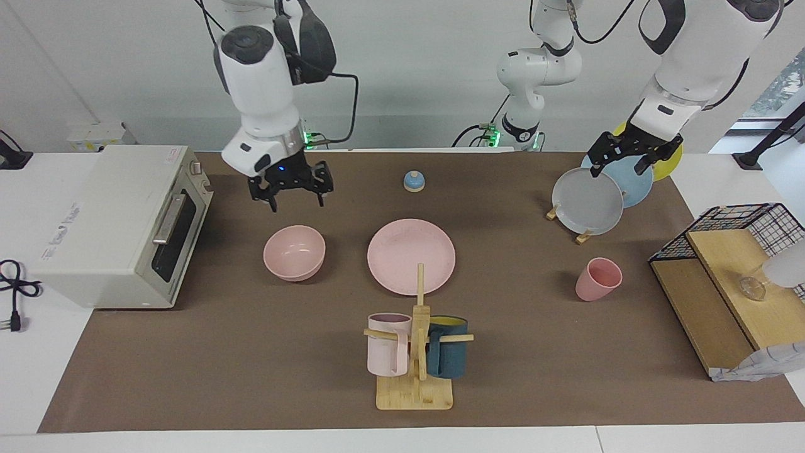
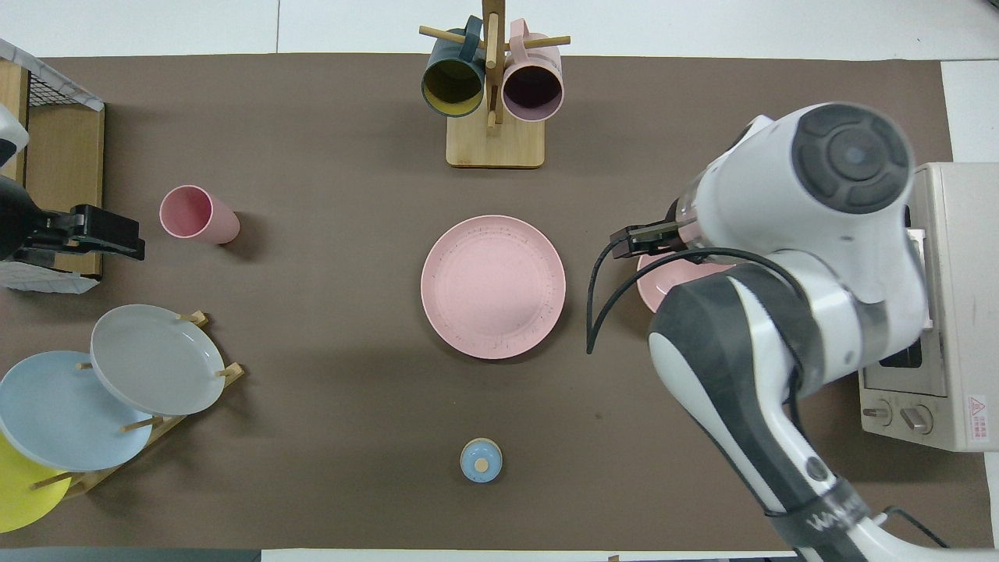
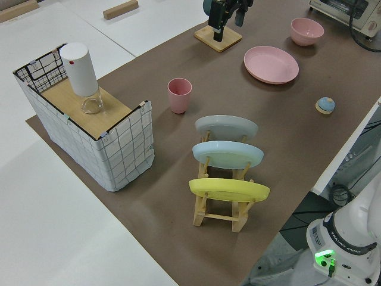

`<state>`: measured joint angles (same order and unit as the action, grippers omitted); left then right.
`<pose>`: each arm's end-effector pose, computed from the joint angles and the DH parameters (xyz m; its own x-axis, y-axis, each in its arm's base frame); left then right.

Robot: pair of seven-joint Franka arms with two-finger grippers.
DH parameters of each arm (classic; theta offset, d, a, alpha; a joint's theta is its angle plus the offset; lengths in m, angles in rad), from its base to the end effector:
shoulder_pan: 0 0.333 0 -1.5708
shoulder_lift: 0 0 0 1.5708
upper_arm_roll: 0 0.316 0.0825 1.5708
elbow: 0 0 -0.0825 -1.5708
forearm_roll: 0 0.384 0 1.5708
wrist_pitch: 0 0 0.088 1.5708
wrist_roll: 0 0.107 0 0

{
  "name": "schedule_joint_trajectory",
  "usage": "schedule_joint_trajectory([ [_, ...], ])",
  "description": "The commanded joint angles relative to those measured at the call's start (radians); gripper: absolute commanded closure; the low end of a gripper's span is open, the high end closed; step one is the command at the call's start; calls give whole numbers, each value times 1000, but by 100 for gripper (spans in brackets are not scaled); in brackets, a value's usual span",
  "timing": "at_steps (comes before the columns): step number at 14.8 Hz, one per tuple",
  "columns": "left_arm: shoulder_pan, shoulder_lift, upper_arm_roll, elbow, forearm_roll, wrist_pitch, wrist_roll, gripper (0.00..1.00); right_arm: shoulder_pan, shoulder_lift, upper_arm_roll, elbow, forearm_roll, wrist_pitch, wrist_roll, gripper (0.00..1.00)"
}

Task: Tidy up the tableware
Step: 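Reach the right gripper down to the pink bowl rim and grasp it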

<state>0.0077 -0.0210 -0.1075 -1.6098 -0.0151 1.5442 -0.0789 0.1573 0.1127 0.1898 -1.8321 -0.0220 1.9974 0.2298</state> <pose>0.5415 -0.0565 0.6154 0.9987 -0.0211 -0.0456 -0.0207 -0.9997 0.0093 0.5644 0.1988 0.4732 0.9910 0.1233 0.0531 0.1241 -0.9922 -0.0132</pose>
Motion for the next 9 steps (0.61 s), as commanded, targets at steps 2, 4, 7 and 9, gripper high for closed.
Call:
schedule_joint_trajectory([
  [2,0,-28,3,-32,-14,14,-7,0,-2,-22,0,-209,2,197,0,0],
  [4,0,-28,3,-32,-14,17,-9,0,-7,-19,0,-251,0,222,-30,0],
  [7,1,-28,3,-33,-14,20,-5,0,-5,-18,0,-327,0,296,-47,8],
  [9,1,-28,3,-33,-14,22,1,0,-10,-7,0,-340,-15,320,-99,35],
])
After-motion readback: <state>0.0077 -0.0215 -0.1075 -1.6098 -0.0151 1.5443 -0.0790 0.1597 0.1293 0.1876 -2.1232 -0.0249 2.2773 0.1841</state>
